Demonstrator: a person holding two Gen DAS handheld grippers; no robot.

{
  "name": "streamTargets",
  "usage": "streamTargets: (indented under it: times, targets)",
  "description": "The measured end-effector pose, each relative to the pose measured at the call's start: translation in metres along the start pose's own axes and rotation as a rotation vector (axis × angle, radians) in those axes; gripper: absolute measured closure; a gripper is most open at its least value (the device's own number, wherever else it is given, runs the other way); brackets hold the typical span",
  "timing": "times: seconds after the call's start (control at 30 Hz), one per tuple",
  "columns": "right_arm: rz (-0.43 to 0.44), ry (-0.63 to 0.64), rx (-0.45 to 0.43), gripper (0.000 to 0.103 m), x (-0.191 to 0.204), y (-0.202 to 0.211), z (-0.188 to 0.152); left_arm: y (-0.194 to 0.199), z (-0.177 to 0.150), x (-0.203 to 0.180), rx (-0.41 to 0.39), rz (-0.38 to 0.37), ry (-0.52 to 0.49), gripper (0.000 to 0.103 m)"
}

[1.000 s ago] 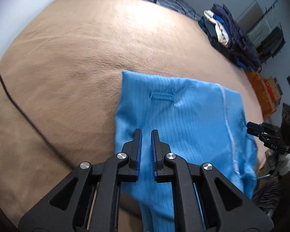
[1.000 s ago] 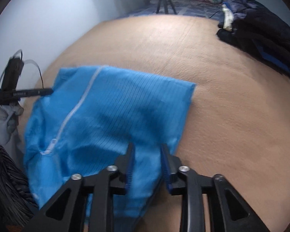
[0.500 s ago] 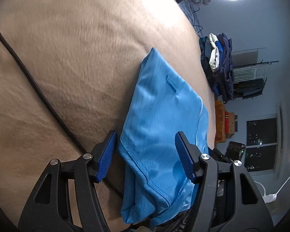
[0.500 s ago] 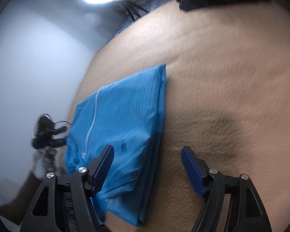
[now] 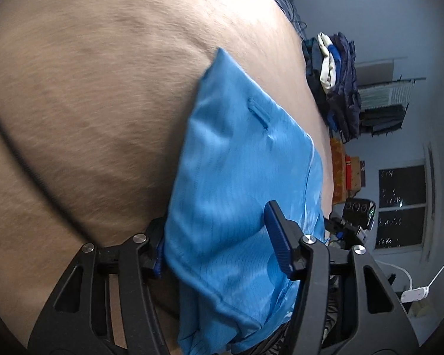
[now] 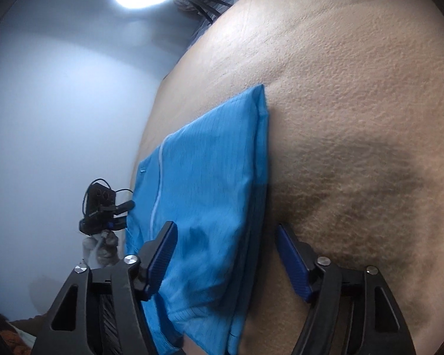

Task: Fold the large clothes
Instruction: 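Grasp the folded jacket's edge with the right tool while the left tool grasps beside it, then lift the folded jacket with both tools and carry it toward the clothes stack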

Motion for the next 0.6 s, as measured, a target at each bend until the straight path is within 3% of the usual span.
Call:
streamTargets:
  times: [0.07,0.17,0.2,0.3,0.47,0.6]
  targets:
    - [0.007,-0.017,0.037,0.054,-0.002,-0.010,-0.003,-0.005,0.001,-0.007,0.000,0.012,-0.021,0.046]
    - [-0.021,0.026,0.069,0.061,0.007,-0.022,-0.008,-0.011,0.001,-0.010,0.001,0.053,-0.041,0.067]
    - [-0.025,0.029,0.074,0.070,0.009,-0.024,-0.008,-0.012,0.001,-0.011,-0.002,0.064,-0.048,0.073]
    - [-0.065,0.056,0.089,0.085,0.021,-0.031,-0.013,-0.012,0.000,-0.018,-0.024,0.111,-0.090,0.084]
    - [-0.176,0.145,0.072,0.094,0.049,-0.035,-0.016,-0.007,-0.009,-0.045,-0.112,0.271,-0.240,0.095]
    - [-0.279,0.203,0.062,0.097,0.065,-0.038,-0.019,-0.004,-0.013,-0.056,-0.150,0.315,-0.275,0.097]
Point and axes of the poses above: each gripper's, at about its wrist camera, not at the fingertips, and y roughly against the way its jaws point, x to its left, z to its top, the point moved 6 cm from there along -y, roughly the way its jaws point, and after that the axes turned 10 degrees about z, right-handed, at the moved point
